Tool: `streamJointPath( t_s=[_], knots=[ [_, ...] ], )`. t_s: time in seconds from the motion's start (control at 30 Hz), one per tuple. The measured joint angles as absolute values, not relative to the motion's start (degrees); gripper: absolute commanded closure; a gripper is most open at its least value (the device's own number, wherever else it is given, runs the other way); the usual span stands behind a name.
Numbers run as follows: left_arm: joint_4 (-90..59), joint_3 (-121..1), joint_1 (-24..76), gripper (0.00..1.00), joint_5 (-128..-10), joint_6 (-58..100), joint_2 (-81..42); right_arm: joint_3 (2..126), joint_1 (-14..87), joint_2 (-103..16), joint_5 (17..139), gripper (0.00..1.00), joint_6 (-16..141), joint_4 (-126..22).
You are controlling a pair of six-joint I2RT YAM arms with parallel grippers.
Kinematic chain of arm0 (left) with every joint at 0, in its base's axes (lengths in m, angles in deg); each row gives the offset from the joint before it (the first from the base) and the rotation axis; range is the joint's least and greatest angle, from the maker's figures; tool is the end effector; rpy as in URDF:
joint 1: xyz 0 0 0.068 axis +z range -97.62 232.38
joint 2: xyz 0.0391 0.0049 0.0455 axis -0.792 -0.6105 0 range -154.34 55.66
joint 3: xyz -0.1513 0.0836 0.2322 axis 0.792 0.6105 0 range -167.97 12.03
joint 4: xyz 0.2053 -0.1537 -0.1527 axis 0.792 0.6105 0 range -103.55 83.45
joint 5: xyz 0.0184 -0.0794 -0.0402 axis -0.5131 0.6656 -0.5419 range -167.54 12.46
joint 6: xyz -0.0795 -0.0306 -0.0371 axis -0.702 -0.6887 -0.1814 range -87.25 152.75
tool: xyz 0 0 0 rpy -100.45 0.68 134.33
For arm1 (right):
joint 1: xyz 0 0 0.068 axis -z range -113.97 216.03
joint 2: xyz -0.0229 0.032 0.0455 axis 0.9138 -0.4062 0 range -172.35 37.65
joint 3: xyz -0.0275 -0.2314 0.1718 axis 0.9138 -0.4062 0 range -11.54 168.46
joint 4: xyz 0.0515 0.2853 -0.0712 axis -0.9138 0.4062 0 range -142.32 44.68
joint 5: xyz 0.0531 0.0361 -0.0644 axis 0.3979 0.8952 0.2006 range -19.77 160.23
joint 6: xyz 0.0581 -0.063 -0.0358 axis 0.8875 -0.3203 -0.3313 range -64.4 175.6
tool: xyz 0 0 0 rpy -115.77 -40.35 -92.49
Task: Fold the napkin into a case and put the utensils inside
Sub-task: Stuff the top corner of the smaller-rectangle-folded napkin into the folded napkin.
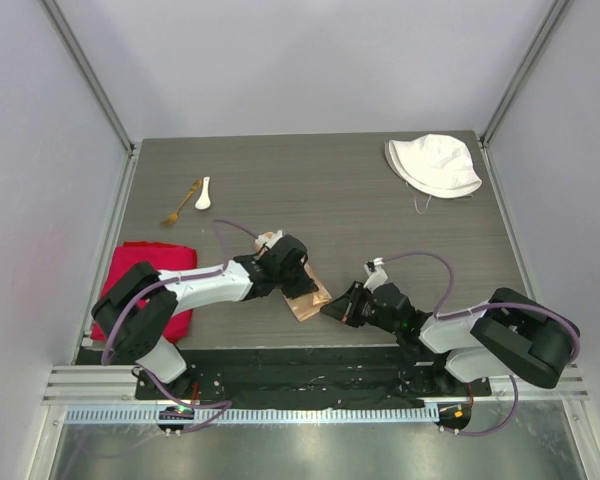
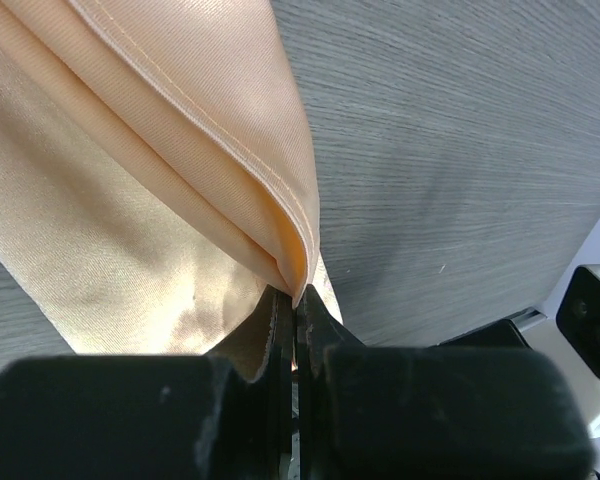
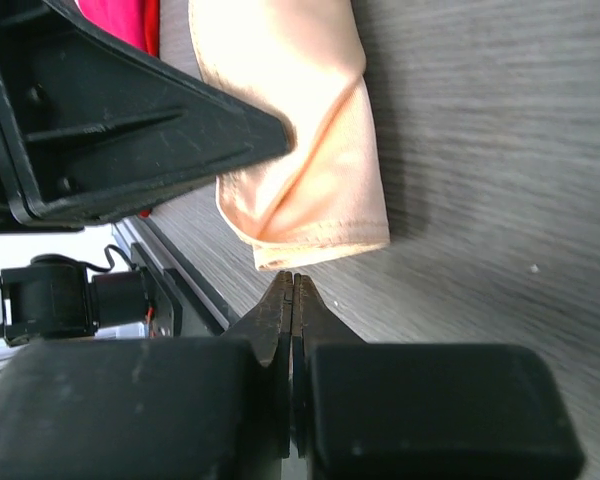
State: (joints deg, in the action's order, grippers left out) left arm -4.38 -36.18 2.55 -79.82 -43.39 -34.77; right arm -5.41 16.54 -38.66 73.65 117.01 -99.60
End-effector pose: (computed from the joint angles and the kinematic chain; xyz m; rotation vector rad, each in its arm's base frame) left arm 0.2420 -0.2814 0.1250 -0.6296 2.6109 -0.8136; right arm 0.1595 0.1944 0.0785 0.1866 2.2117 1.2496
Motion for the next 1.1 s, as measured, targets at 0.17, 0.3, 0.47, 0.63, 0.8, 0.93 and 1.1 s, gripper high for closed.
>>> streamJointPath(
  t_s=[0.17,0.3,0.47,0.63,0.8,0.93,1.1],
  knots=[
    [-5.2,-36.0,2.7,1.0,-79.5,-43.6,-34.6,-3.4,16.3,-41.3,72.9,0.99,117.0,-101.4],
    [-5.6,-35.9,2.9,1.0,-79.4,-43.7,-34.6,-1.9,16.1,-44.3,72.8,0.99,117.0,-103.0],
    [-6.2,-35.9,3.4,1.0,-79.1,-43.8,-34.6,-1.5,15.9,-46.0,71.5,0.99,116.9,-103.8],
    [-6.5,-35.9,4.3,1.0,-78.6,-43.7,-34.6,-1.5,15.9,-46.0,70.4,0.99,116.8,-104.1],
    [-6.5,-35.9,4.7,1.0,-78.3,-43.6,-34.6,-1.4,15.9,-48.0,70.0,0.99,116.2,-104.7],
    [-6.5,-35.9,5.2,1.0,-78.2,-43.5,-34.6,-1.2,15.9,-49.2,69.5,0.99,115.7,-104.6],
    [-6.7,-35.9,5.7,1.0,-76.8,-43.5,-34.6,0.2,15.9,-49.6,69.5,0.99,115.5,-104.7]
  ],
)
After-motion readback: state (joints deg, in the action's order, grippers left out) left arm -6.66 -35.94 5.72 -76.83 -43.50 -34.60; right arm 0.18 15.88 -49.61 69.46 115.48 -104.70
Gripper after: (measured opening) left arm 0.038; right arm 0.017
